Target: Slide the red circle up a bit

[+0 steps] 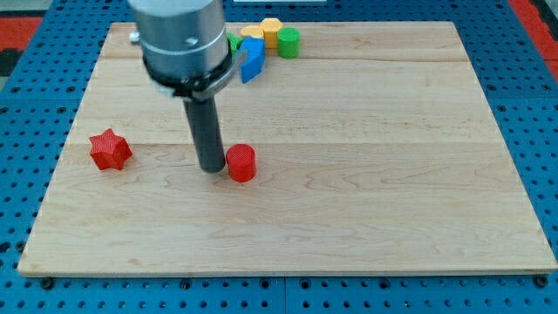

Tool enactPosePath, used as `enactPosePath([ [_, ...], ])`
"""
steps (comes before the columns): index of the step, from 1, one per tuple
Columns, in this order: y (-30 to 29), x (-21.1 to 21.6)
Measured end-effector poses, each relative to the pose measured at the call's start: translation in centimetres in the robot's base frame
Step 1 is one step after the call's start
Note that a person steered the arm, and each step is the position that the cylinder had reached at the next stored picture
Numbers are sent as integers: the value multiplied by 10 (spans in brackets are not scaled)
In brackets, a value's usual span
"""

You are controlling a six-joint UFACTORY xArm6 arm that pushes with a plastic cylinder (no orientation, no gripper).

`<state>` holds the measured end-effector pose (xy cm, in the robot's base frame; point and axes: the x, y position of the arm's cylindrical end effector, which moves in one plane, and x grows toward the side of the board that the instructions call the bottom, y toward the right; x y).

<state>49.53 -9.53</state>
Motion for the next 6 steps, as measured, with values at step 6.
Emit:
enactPosePath([
  [6, 24, -100],
])
